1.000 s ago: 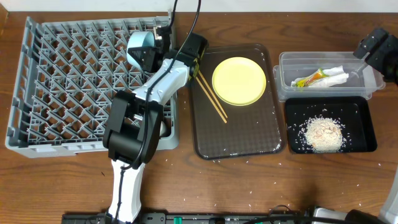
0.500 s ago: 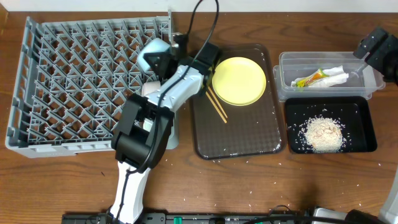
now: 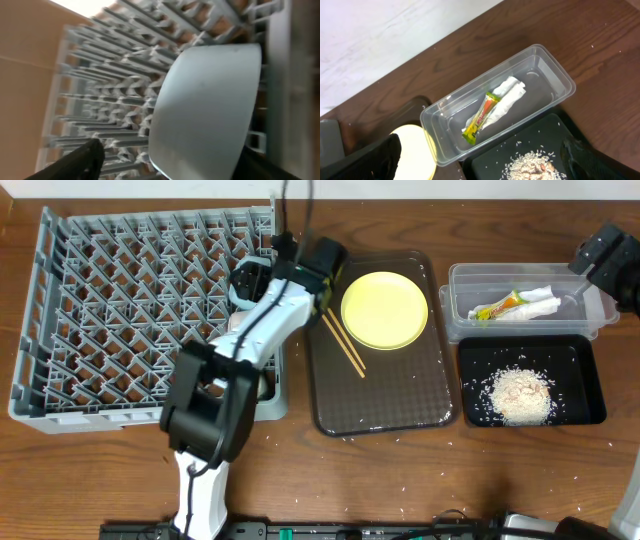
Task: Sort waste into correct bins and load items into the dishwasher
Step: 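Set the light-blue bowl upright in the rack and open the gripper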
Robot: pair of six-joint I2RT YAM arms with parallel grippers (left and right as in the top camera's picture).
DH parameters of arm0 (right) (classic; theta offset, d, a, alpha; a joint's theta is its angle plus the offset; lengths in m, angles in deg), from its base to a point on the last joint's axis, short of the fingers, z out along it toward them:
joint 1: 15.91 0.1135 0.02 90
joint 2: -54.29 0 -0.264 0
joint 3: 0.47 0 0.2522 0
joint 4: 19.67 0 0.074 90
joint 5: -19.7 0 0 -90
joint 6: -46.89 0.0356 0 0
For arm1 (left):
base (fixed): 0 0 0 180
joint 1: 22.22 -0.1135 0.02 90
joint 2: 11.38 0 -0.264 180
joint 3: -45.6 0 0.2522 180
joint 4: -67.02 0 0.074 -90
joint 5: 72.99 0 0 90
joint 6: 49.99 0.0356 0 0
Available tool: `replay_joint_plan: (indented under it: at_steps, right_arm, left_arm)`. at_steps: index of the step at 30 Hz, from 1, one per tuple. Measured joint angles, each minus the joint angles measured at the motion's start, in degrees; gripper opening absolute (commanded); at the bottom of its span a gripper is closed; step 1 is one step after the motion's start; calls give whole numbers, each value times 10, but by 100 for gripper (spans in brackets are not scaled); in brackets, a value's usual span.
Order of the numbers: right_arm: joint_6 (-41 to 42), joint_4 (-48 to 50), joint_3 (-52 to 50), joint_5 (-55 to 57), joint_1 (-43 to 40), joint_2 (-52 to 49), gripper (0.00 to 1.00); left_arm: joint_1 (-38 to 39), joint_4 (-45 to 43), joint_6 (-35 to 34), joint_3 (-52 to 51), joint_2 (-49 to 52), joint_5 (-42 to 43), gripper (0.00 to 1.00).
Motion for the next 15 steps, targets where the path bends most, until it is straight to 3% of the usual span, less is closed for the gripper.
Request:
replay_joint_plan:
  at_steps: [9,11,15]
  right_arm:
    - [0,0,0,0,0,0,99]
    - [0,0,0,0,0,0,99]
    - [0,0,0,0,0,0,99]
  left_arm:
    - [-20,2,-14,-1,-153,241,84]
    - [-20,6,-39,-1,-181,292,83]
    - [-19,20,-126,-1,-201,408,73]
